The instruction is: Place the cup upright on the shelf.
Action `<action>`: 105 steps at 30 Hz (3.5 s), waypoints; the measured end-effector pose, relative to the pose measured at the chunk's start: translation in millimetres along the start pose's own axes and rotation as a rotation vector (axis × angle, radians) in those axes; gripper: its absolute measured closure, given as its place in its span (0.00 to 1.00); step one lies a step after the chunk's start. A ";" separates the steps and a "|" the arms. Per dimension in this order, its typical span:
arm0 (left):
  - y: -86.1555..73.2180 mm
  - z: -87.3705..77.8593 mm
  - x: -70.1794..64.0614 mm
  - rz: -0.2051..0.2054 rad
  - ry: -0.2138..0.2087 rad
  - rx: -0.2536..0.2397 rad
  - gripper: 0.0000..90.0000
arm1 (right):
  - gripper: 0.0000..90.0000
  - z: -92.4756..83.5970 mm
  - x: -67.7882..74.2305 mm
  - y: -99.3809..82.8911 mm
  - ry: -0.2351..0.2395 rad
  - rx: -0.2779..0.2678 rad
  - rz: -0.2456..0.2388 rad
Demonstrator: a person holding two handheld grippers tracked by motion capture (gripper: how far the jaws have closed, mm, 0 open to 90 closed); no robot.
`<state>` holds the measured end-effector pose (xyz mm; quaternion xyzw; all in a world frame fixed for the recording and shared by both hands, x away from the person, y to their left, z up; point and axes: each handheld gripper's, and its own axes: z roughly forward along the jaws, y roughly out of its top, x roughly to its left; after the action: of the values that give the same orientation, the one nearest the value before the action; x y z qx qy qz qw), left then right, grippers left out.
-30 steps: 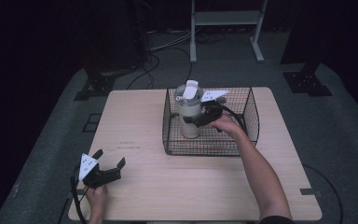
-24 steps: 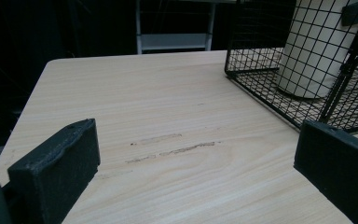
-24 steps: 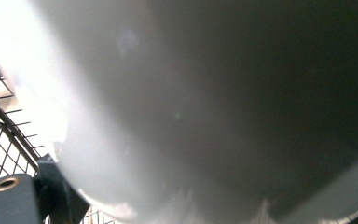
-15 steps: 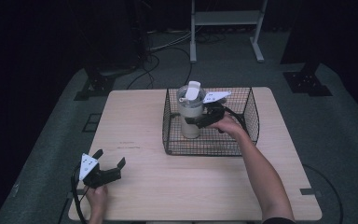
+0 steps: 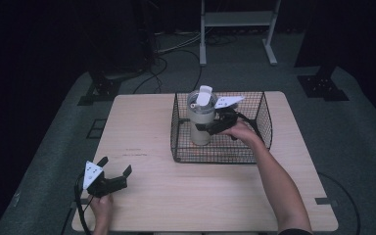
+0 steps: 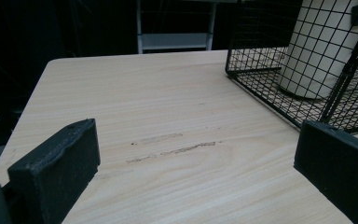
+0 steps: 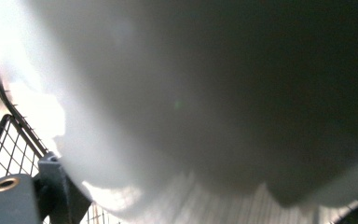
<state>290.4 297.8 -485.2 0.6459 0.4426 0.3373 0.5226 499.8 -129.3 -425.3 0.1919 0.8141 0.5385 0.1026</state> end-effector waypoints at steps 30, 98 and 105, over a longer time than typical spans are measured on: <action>-0.2 -0.3 -0.4 0.003 -0.001 -0.002 0.00 | 0.09 -10.7 3.0 -0.9 -0.020 0.013 -0.001; -0.1 -0.2 -1.9 0.008 0.001 0.001 0.00 | 0.09 -87.4 25.9 17.2 -0.083 -0.004 0.032; -0.1 0.1 -2.1 0.009 0.002 0.002 0.00 | 0.08 -95.9 30.3 20.4 -0.085 -0.006 0.037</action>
<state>289.6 295.9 -485.2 0.6481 0.4407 0.3399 0.5199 440.7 -189.7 -367.2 0.2293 0.8035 0.5342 0.1277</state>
